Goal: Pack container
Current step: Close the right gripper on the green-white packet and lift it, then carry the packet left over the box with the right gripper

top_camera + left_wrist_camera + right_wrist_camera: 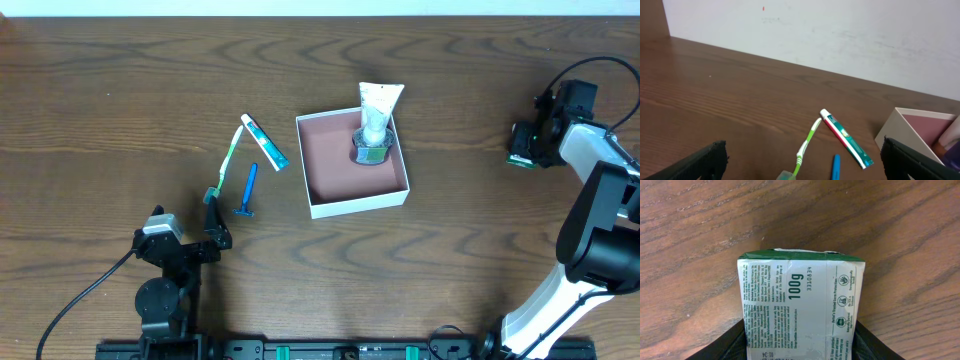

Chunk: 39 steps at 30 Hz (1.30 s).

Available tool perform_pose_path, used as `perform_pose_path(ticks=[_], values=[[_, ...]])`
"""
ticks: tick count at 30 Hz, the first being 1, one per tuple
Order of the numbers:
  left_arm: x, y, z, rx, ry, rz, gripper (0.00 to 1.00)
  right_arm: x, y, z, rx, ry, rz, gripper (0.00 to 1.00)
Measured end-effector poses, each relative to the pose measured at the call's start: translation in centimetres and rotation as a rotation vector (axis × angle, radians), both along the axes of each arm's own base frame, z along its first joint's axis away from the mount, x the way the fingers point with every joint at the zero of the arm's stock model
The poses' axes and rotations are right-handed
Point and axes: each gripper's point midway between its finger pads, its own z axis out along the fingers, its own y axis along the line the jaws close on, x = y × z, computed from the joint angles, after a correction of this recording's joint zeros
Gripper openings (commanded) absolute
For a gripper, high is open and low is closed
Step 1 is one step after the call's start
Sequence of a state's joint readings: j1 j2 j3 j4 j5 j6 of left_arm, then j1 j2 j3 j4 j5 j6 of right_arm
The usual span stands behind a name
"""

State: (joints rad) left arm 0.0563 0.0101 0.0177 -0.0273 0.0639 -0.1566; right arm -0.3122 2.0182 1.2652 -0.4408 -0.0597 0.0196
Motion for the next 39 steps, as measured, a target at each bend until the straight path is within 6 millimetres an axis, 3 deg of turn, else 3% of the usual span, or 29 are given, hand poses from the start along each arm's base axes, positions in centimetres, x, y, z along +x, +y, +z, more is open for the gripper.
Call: perform_pose_path(ticks=[8, 11, 18, 23, 27, 39], values=[[0.0, 0.0, 0.0, 0.0, 0.0, 0.0, 0.98, -1.3, 1.8, 0.7, 0.083, 0.038, 0.01, 0.45], [0.0, 0.0, 0.0, 0.0, 0.0, 0.0, 0.98, -1.6, 3.0, 2.6, 0.118, 0.027, 0.015, 0.43], [0.0, 0.0, 0.0, 0.0, 0.0, 0.0, 0.98, -1.3, 7.1, 12.8, 0.136, -0.154, 0.037, 0.38], [0.0, 0.0, 0.0, 0.0, 0.0, 0.0, 0.98, -3.2, 11.5, 17.5, 0.179, -0.203, 0.063, 0.34], [0.0, 0.0, 0.0, 0.0, 0.0, 0.0, 0.98, -4.5, 14.8, 18.5, 0.23, -0.189, 0.051, 0.31], [0.0, 0.0, 0.0, 0.0, 0.0, 0.0, 0.98, -6.8, 23.9, 18.1, 0.329, -0.104, -0.004, 0.3]])
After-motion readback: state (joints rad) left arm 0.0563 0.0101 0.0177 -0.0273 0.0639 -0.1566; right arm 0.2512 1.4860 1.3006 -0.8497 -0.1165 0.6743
